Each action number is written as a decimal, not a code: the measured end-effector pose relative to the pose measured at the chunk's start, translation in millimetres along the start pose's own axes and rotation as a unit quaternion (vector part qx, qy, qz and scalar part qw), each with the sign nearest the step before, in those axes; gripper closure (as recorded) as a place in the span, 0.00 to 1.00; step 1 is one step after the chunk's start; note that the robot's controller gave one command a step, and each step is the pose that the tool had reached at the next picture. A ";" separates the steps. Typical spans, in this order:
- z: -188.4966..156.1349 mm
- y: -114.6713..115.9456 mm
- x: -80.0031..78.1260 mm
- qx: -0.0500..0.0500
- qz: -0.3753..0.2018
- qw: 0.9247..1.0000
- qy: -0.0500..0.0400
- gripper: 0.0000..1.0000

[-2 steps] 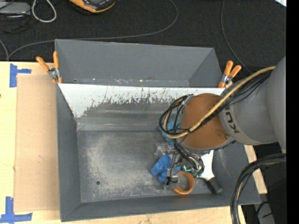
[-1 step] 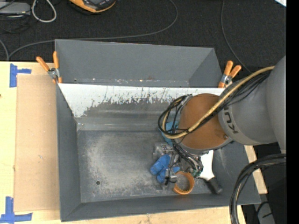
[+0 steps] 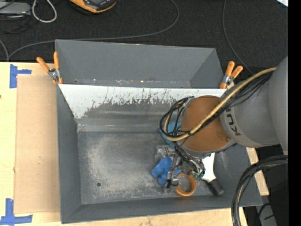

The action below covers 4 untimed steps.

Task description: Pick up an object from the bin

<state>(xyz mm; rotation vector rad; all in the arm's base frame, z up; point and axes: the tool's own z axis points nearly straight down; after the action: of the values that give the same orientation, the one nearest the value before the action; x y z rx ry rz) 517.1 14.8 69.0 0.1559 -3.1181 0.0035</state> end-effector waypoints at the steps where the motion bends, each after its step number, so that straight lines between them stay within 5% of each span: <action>1: -2.2 0.7 5.6 -0.001 0.001 1.000 0.000 0.00; 3: -22.9 2.7 15.0 -0.001 -0.004 1.000 0.007 0.00; 4: -4.2 16.4 11.0 -0.002 -0.118 0.993 0.006 1.00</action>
Offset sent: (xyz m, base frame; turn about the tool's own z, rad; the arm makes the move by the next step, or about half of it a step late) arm -0.0121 -0.0004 0.0010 -0.0100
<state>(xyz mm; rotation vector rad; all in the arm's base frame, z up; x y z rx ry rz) 504.5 30.0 73.4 0.5216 -3.0655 -0.0058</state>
